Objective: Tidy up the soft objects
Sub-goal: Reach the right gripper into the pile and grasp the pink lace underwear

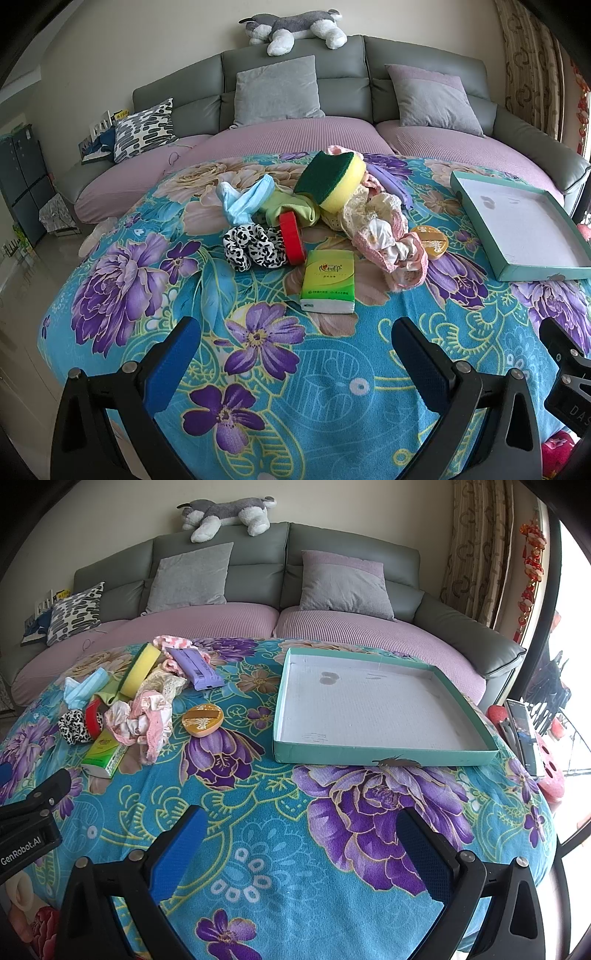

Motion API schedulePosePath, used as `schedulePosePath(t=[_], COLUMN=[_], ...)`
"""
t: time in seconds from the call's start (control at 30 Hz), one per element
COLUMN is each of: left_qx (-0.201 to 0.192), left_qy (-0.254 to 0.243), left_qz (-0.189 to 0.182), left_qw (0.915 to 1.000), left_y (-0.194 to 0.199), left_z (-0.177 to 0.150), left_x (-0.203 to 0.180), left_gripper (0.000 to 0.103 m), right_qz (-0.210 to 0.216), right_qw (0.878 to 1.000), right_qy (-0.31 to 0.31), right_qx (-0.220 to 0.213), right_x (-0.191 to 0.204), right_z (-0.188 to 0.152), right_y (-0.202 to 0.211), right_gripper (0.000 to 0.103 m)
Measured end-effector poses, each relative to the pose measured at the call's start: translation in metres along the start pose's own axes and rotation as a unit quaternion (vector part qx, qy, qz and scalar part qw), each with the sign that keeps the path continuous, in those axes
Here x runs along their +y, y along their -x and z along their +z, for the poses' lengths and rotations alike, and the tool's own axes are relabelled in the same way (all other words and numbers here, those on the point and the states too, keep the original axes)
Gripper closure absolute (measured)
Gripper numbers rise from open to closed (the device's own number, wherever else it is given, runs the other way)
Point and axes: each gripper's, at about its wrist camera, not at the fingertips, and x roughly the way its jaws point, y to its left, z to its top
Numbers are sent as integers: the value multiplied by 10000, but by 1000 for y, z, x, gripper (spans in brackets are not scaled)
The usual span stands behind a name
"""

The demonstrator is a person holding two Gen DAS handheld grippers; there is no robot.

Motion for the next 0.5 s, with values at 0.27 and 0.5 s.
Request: schedulePosePath(t=[0.27,0.5], left_qx=[230,232], left_qy=[146,379], left_qz=[-190,-423], left_qw=[9994,9981], left_y=[-6,-12], left_z=[8,46], left_x=[6,15], left_gripper=[0,0], right_qz=[186,239], right_qw=[9997,9986], right_qy=[-28,225], right_qx=[-126,-422], right_x=[-6,-11], right_z=[4,35], right_y=[8,13], right_gripper=[0,0])
